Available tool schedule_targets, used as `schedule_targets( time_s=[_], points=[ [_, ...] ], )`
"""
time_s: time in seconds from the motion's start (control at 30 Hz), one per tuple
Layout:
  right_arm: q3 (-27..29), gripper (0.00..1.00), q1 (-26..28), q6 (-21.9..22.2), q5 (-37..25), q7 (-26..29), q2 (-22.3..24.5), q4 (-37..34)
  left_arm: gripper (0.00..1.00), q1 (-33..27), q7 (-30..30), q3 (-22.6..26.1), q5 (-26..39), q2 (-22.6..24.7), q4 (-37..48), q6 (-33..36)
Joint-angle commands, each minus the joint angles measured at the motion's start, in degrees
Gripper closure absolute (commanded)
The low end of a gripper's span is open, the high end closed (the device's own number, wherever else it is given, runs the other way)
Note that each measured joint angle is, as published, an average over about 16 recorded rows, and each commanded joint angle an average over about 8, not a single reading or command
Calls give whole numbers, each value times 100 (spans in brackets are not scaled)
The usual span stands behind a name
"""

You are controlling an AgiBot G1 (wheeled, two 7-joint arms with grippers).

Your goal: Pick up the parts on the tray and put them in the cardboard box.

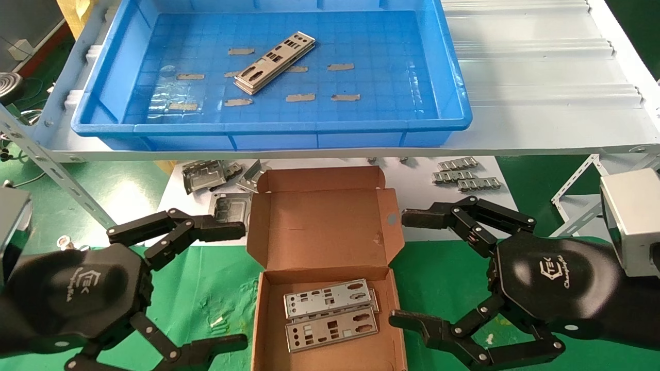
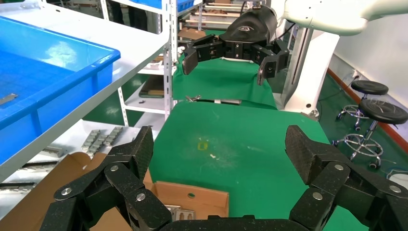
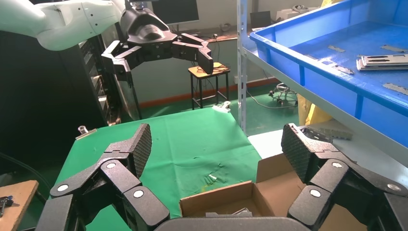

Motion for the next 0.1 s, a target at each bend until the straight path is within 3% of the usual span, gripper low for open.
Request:
schedule_targets(
  time_s=[0.03,0.1],
  points=[
    [0,0,0,0,0,0,0,0,0,0,0,0,0,0,0,0],
    [0,0,0,0,0,0,0,0,0,0,0,0,0,0,0,0]
  ],
)
